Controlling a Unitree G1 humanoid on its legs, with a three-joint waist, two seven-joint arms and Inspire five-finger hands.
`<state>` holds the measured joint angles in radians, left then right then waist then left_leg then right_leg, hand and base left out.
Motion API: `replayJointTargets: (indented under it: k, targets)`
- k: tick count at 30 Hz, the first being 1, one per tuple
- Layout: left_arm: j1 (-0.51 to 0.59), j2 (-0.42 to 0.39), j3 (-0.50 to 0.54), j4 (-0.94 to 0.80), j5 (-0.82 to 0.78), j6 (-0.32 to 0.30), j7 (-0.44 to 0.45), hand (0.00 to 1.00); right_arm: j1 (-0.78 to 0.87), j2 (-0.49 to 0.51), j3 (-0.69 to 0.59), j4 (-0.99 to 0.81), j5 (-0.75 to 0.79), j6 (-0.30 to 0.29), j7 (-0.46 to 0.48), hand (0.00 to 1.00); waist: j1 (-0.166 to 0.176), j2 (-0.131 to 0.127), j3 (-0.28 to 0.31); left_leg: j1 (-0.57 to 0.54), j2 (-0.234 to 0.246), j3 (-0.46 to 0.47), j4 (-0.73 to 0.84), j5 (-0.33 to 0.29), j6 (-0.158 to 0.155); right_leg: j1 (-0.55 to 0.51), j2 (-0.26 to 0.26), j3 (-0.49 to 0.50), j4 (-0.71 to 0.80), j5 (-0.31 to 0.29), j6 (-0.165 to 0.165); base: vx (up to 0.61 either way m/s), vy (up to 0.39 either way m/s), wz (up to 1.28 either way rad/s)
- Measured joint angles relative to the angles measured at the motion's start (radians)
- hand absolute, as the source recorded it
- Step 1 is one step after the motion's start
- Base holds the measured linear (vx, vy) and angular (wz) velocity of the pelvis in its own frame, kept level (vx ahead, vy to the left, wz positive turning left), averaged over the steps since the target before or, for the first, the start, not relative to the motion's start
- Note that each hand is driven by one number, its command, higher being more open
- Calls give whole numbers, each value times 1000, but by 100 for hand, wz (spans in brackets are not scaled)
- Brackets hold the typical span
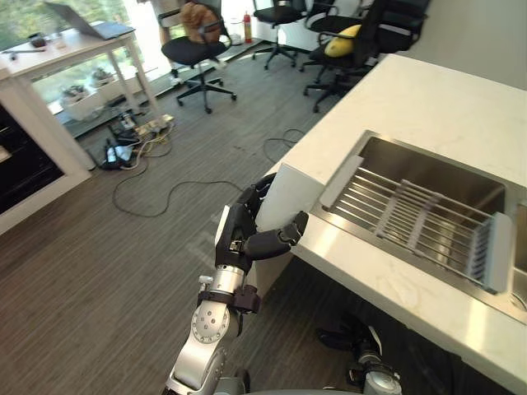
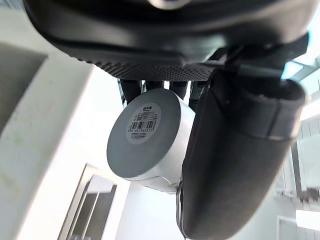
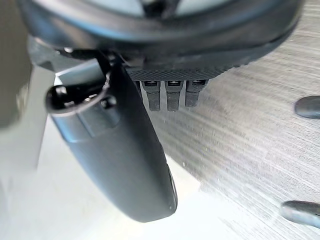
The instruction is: Walk over to the sink, pick up the cup, carry it to the dishwasher, place the cup inside the dishwasher, then close the dishwasher door
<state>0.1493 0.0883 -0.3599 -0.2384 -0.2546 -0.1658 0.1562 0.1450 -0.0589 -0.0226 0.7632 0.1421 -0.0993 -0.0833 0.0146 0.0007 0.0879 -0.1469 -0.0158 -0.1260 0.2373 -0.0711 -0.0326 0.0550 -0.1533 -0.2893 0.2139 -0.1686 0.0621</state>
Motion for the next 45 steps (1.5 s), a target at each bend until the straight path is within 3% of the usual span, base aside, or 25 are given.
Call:
replayJointTargets:
  k: [3, 4, 5, 7, 8, 13, 16, 17, 18, 19, 21, 24, 25, 26, 27, 28, 29, 32, 37, 42, 45]
  targets:
    - [10, -7, 19, -9, -2, 0, 10, 30, -10, -1, 30, -22, 14, 0, 0, 90, 32, -3, -1, -17, 0, 21, -9, 25, -3, 19, 2, -51, -1, -8, -13, -27, -41, 79]
    - [11, -13, 32, -24, -5, 0, 14, 30, -22, 1, 31, -38, 14, -3, 0, 90, 30, -4, 0, -24, 7, 78, -50, 54, 15, 27, -9, -83, -13, -8, -13, -96, 11, 85]
    - [11, -15, 46, -44, -11, -2, 14, 30, -35, 12, 33, -50, 14, -4, -1, 90, 38, -19, 8, -24, 35, 186, -65, 42, 41, 33, -16, -115, -26, -6, -11, -84, 11, 84]
    - [11, -23, 47, -52, -22, -9, 13, 30, -32, 6, 40, -90, 14, -5, -3, 90, 34, -4, 1, -49, 116, 377, 25, 14, 50, 48, -10, -157, -25, -6, -9, 5, 13, 68]
    - [12, -28, 46, -51, -22, -10, 11, 30, -38, 3, 44, -90, 14, -4, -3, 90, 35, 0, -2, -45, 118, 382, 34, 15, 30, 56, -11, -159, -19, -6, -8, 43, 60, 50]
    - [38, -21, 57, -61, -22, -16, 9, 30, -88, 37, 86, -123, 13, -5, -2, 90, 28, -41, -3, -28, 31, 394, -26, 3, 65, 26, -95, -116, 29, -58, 5, 15, 116, 16]
    - [65, -21, 56, -64, -22, -14, 8, 30, -99, 44, 158, -134, 11, -5, 5, 90, 25, -46, 0, 0, -4, 396, -9, -34, 91, -17, -157, -56, 200, -60, -1, 115, 189, 4]
    - [64, -21, 50, -65, -22, -14, 4, 30, -100, 47, 170, -139, 11, -4, 11, 90, 19, -46, 0, 11, -11, 378, -5, -42, 97, -52, -163, -15, 286, -44, -25, 184, 128, 45]
    - [64, -20, 43, -67, -21, -14, -3, 30, -100, 57, 181, -143, 9, -4, 16, 90, 12, -43, 1, 28, -13, 348, -10, -37, 105, -107, -156, 59, 409, -9, -57, 207, 107, 54]
    - [64, -17, 35, -67, -21, -14, -3, 30, -99, 62, 186, -144, 9, -4, 19, 90, 4, -43, 1, 38, -13, 330, -13, -38, 103, -121, -136, 105, 434, -35, -47, 173, 56, 73]
    - [56, -12, 35, -66, -21, -14, -2, 30, -98, 73, 200, -168, 10, -4, 26, 90, -7, -38, 4, 70, -14, 269, -38, -39, 100, -171, -29, 235, 410, -128, -47, 185, -1, 76]
    - [39, -8, 29, -65, -22, -15, -1, 30, -97, 65, 228, -206, 13, -5, 27, 90, -20, -41, 1, 87, -23, 193, -41, -39, 82, -238, 71, 330, 286, -130, -42, 199, -63, 82]
    - [36, -7, 26, -62, -22, -16, -1, 30, -95, 64, 231, -215, 13, -5, 27, 90, -22, -46, -1, 87, -33, 176, -32, -45, 73, -240, 73, 336, 243, -108, -42, 197, -114, 100]
    - [29, -6, 17, -54, -22, -17, -1, 30, -96, 64, 236, -226, 14, -5, 28, 90, -23, -55, -3, 87, -56, 151, -7, -64, 60, -237, 62, 338, 193, -26, -11, 162, -112, 81]
    - [29, -13, 8, -43, -22, -16, -2, 30, -95, 58, 238, -227, 14, -5, 28, 90, -27, -38, -6, 85, -52, 135, 12, -76, 51, -220, 63, 317, 185, -28, -13, 208, -126, 83]
    - [43, -19, -4, -37, -22, -16, -3, 30, -92, 39, 252, -230, 14, -5, 29, 90, -21, -8, -23, 68, -26, 138, 44, -98, 19, -183, 75, 283, 142, -20, -23, 190, -108, 69]
    - [49, -19, -17, -37, -22, -16, -8, 30, -87, 26, 265, -245, 15, -5, 29, 90, -15, 7, -30, 61, -1, 151, 70, -115, 0, -147, 89, 250, 104, -13, -32, 198, -127, 58]
    - [49, -25, -28, -37, -23, -16, -32, 30, -58, 21, 265, -306, 15, -13, 32, 90, -5, 3, -29, 65, 30, 193, 81, -120, 0, -81, 108, 190, 50, -9, -38, 115, -122, 59]
    - [51, -18, -21, -36, -42, -16, -33, 30, -44, 20, 251, -309, 15, -24, 34, 90, 1, 4, -30, 72, 30, 198, 52, -107, 8, -30, 109, 146, -27, 9, -47, 39, -20, 28]
    - [61, -7, -23, -24, -43, -16, -49, 30, -31, 18, 223, -292, 13, -24, 36, 90, -2, 4, -29, 96, 14, 198, -38, -51, 6, -21, 102, 142, -75, 42, -50, -11, 5, 6]
    - [75, 4, -32, -17, -42, -16, -56, 30, -14, 8, 209, -244, 12, -24, 35, 90, -4, 4, -29, 120, 11, 199, -103, -19, 27, -21, 103, 141, -83, 52, -53, -66, -11, 1]
